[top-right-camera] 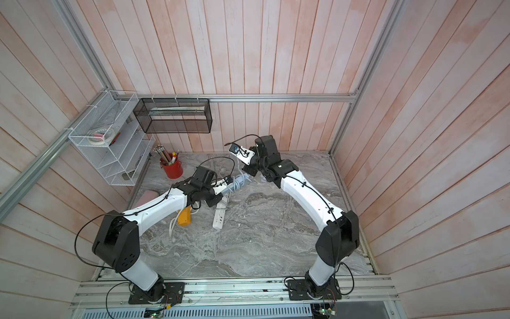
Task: Wrap the cord around the power strip
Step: Wrap the power cord around the power strip.
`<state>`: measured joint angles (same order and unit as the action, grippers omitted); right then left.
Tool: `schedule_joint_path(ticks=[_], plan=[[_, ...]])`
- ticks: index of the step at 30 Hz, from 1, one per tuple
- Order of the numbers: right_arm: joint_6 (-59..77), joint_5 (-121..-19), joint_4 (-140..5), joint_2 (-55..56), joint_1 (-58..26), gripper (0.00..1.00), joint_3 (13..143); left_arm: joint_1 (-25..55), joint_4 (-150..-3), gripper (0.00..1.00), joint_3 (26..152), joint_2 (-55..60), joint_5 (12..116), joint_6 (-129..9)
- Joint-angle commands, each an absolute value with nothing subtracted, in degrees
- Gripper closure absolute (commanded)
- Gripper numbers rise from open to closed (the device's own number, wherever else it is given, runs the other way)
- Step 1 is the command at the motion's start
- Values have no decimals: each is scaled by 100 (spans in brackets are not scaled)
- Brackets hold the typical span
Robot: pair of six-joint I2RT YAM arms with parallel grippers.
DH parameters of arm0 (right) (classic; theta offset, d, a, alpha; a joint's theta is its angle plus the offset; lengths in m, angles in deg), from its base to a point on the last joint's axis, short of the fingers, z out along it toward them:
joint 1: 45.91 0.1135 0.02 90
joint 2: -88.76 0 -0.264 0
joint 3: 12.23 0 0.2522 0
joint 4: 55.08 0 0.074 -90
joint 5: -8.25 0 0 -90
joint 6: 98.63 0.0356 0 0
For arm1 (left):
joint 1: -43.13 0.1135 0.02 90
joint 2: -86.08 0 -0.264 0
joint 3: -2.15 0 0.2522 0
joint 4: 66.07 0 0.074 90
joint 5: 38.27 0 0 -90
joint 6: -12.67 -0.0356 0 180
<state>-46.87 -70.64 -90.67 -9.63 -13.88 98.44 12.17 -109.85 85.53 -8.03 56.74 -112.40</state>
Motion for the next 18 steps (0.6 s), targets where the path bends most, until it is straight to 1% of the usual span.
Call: schedule_joint_path(ticks=[1, 4, 8, 9, 10, 11, 13, 14, 16, 18], plan=[[-4845, -6722, -9336, -1480, -1525, 100, 10479, 873, -11734, 100, 8607, -404, 6672, -12076], [-4904, -6554, -9515, -1990, -1754, 100, 10767, 748, -11892, 100, 8583, -54, 7717, -12051], [-4305, -5203, -9234, -2501, -2297, 100, 10912, 731, -11544, 100, 8374, 467, 9385, -11836], [-4103, -4912, -9243, -2618, -2391, 96, 10984, 736, -11441, 100, 8341, 542, 9619, -11782], [-3923, -4539, -9270, -2775, -2489, 82, 11053, 749, -11208, 100, 8243, 626, 9677, -11658], [-3716, -4289, -9270, -2909, -2538, 73, 11040, 810, -10918, 100, 8102, 719, 9711, -11556], [-3634, -3876, -9191, -3107, -2573, 66, 10794, 1093, -10208, 100, 7703, 841, 9982, -11260], [-3489, -3824, -8964, -3177, -2570, 64, 10592, 1193, -9931, 100, 7561, 868, 9983, -11085], [-3042, -3766, -8264, -3216, -2574, 61, 10000, 1245, -9650, 100, 7426, 866, 9795, -10951], [-2412, -3678, -7216, -3139, -2568, 56, 9331, 1254, -9367, 100, 7320, 873, 9537, -10777]])
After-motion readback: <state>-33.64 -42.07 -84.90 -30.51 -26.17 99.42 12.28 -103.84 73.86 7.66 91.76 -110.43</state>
